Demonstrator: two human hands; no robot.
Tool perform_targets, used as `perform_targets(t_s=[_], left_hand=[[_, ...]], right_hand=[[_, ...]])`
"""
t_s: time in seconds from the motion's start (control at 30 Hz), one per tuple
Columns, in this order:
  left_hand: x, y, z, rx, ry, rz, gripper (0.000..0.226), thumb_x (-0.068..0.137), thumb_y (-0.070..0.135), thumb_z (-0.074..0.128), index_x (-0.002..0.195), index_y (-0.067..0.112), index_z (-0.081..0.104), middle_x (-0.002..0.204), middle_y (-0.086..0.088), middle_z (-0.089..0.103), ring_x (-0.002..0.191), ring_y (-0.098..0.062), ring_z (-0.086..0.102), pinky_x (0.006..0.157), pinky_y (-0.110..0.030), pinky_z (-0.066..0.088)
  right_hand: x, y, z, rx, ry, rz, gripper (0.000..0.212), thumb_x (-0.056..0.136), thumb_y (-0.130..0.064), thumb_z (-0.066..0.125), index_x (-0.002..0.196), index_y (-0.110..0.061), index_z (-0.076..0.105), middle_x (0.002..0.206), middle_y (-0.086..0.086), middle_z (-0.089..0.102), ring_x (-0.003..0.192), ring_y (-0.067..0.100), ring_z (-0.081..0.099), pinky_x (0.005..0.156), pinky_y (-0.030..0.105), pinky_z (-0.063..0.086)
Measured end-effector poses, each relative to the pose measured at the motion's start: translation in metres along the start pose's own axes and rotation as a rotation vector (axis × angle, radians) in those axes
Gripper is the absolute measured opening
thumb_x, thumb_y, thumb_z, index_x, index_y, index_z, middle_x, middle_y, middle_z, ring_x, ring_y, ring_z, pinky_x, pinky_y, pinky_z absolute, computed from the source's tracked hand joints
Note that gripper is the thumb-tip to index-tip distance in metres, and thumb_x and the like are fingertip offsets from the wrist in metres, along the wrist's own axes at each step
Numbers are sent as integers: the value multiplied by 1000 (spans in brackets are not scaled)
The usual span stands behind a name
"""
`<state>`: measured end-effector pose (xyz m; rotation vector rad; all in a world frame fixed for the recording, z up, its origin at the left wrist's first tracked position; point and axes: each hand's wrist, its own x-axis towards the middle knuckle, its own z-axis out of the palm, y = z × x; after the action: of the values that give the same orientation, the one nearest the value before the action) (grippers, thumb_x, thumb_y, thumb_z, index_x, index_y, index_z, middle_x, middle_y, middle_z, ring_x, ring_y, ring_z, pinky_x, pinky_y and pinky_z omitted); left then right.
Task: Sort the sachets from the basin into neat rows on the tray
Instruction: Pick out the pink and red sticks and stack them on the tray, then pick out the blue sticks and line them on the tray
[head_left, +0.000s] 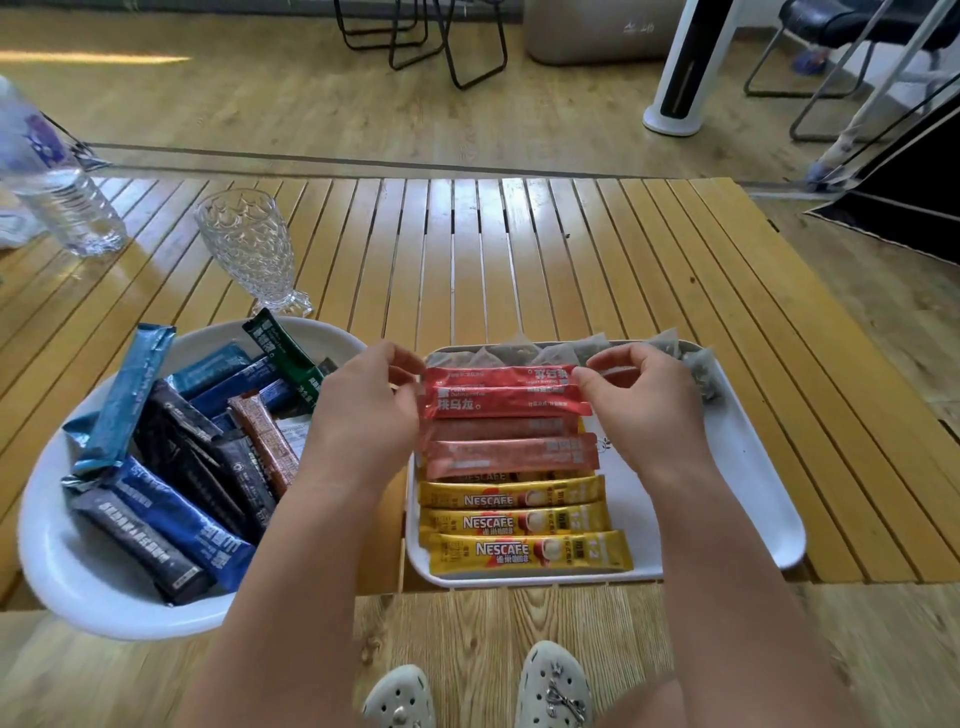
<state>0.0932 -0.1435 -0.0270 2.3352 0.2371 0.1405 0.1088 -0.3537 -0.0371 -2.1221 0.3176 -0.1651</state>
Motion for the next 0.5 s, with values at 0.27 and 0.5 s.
perform_targets(t_s=[0.27,0.5], left_hand=[[-1,-36,-66,125,203,-186,11,93,20,58,100,18,67,92,-2,67,89,-21,61,78,-36,49],[-6,-97,-112,301,191,-638,39,83,42,66,98,7,69,83,-13,65,74,-30,58,50,-30,34]], right_hand=[[-32,-44,45,140,-175,-112,16,91,-26,65,105,-18,66,96,-2,68,91,14,66,71,32,61],[-81,-77,105,-13,-373,-295,17,90,-21,62,105,-17,71,97,1,73,88,13,66,83,34,56]])
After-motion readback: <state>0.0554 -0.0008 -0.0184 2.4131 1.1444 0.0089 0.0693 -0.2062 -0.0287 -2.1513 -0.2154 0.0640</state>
